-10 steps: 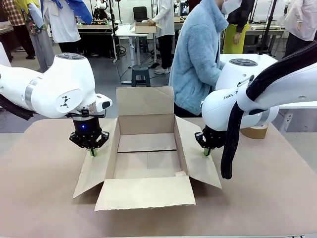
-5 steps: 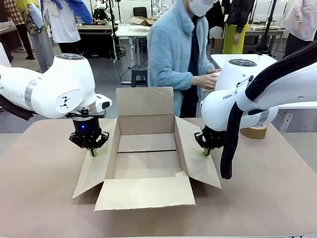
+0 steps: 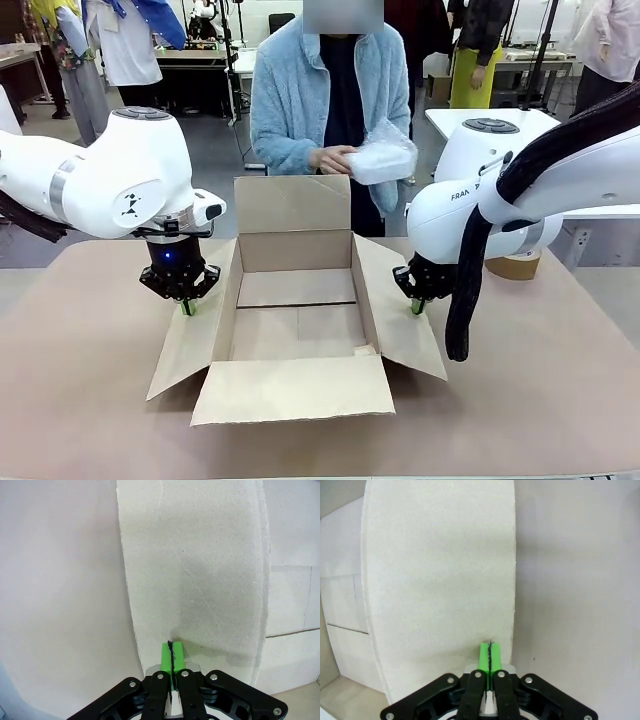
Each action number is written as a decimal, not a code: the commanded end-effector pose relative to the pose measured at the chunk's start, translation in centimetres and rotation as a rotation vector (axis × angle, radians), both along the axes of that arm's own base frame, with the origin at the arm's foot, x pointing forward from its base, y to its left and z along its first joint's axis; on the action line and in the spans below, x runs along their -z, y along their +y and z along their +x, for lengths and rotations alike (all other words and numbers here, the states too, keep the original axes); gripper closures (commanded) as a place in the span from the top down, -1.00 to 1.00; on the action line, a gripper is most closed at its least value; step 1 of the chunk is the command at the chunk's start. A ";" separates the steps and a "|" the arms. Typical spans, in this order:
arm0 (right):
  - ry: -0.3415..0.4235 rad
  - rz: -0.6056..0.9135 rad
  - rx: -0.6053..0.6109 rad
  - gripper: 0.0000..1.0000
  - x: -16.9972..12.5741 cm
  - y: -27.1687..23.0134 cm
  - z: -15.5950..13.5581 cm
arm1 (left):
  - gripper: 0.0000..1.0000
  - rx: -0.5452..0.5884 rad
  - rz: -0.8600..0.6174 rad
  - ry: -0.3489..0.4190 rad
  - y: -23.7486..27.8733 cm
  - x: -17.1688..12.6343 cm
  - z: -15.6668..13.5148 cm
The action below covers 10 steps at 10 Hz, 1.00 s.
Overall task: Wrap the clocks to prevent damage.
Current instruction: Once the human has placed the objects inside and stepped back, release both hands from the side flaps of the Package Box.
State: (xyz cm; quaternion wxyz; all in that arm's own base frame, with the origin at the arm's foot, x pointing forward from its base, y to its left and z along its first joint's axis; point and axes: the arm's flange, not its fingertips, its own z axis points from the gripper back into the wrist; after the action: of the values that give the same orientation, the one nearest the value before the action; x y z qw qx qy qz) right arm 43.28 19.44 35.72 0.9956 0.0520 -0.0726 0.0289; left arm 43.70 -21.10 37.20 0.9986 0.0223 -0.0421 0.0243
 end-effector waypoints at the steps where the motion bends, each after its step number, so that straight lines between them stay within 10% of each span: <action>1: 0.006 -0.003 -0.002 -0.98 0.1 0.0 0.0 | -0.99 0.005 0.005 0.001 -0.1 0.2 0.0; 10: 0.006 -0.003 -0.002 -0.98 0.1 0.0 0.0 | -0.99 0.005 0.005 0.001 -0.1 0.2 0.0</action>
State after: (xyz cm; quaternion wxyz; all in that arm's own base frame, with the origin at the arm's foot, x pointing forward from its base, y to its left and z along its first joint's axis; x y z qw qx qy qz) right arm 43.28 19.44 35.72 0.9956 0.0520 -0.0726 0.0289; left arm 43.70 -21.10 37.20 0.9986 0.0223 -0.0421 0.0243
